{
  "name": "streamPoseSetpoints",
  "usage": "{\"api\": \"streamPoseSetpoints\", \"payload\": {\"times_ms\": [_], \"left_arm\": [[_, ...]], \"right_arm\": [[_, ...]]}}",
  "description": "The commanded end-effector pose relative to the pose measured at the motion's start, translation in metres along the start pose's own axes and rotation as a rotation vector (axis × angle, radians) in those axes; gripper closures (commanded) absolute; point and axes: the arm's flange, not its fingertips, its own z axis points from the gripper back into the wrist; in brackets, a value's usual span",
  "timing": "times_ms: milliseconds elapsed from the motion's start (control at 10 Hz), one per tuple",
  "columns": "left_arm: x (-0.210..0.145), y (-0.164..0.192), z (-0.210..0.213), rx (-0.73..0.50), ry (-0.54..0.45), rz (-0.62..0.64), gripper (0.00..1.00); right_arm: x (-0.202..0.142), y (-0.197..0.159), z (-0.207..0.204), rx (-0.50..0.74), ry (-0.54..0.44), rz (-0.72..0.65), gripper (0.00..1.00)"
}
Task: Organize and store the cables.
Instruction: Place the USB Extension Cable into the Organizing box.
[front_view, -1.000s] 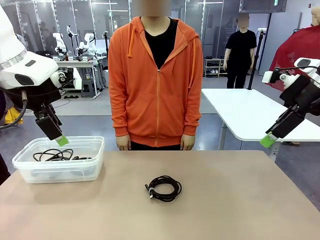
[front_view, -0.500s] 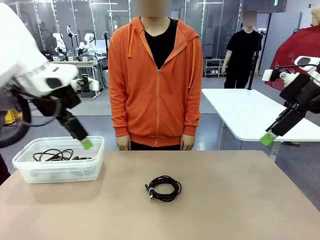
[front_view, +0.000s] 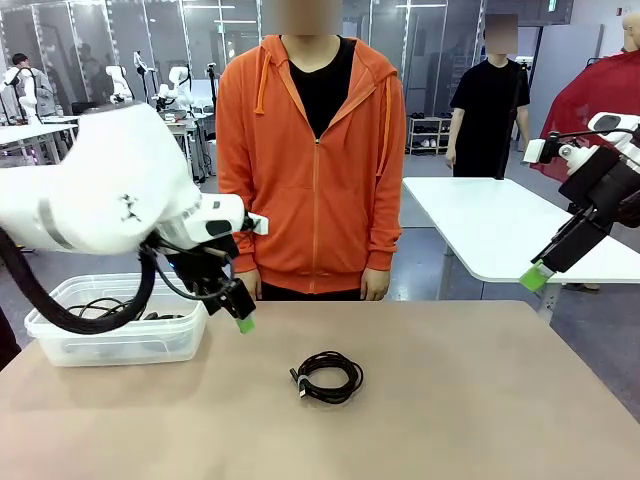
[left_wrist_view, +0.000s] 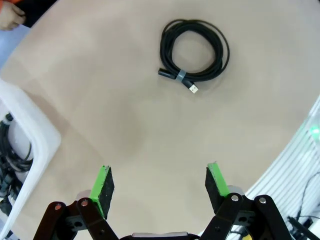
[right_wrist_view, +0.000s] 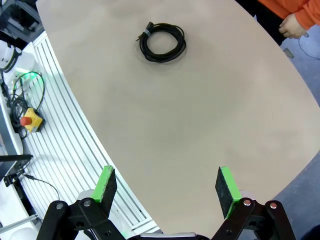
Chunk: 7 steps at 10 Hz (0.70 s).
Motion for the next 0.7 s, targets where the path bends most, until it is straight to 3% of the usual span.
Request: {"api": "streamPoseSetpoints", "payload": {"times_ms": [0,300,600], "left_arm": [[0.012,-0.002,-0.005,0.023,-0.010,-0.014,0.07],[0.015,-0.020,-0.014,0.009,0.023,-0.063,0.07],[0.048,-0.038,-0.008,0.050,0.040,-0.380,0.07]], "right_arm": [[0.004,0.000,0.002,-0.007,-0.004,-0.022,0.00],[0.004,0.000,0.002,-0.007,-0.004,-0.022,0.00],[0.004,0.000,0.002,-0.007,-0.004,-0.022,0.00]]}}
